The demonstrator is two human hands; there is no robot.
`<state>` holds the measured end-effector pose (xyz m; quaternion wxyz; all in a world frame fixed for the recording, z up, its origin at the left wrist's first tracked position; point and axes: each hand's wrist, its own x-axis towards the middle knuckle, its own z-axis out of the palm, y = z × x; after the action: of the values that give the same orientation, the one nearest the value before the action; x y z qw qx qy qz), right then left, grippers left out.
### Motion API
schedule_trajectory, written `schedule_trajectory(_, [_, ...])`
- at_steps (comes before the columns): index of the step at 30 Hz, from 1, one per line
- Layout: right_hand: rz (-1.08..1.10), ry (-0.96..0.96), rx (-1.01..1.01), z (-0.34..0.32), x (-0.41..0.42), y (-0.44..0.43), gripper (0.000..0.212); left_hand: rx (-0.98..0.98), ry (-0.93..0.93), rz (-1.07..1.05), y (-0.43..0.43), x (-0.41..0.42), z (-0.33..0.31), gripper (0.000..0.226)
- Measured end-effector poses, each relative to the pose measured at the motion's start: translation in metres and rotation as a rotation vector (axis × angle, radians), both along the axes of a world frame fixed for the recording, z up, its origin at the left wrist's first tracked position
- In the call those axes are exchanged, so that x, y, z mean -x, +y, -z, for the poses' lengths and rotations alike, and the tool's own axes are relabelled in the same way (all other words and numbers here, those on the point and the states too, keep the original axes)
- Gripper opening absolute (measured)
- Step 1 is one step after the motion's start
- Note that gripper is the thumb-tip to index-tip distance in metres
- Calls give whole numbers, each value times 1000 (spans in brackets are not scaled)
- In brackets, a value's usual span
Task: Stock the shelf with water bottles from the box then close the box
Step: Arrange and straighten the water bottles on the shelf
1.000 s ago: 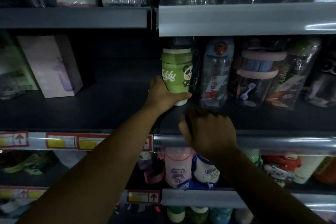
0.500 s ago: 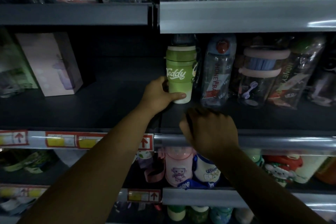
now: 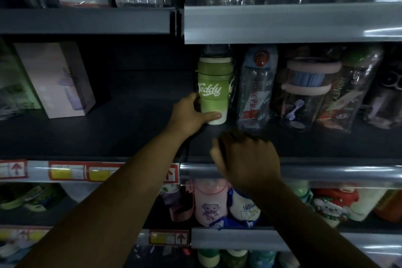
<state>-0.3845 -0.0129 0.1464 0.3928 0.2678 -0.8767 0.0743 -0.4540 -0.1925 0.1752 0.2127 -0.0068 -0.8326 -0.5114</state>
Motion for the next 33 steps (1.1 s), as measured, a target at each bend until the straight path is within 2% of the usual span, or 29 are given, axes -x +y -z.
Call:
schedule_trajectory(27, [15,-24,15,0,1,-3,42,47,-4,-5,6,-4,1,72])
schedule_trajectory(33, [3,-43,24,-2,2,-1,42,68,-22,-22,8,-8,2,68])
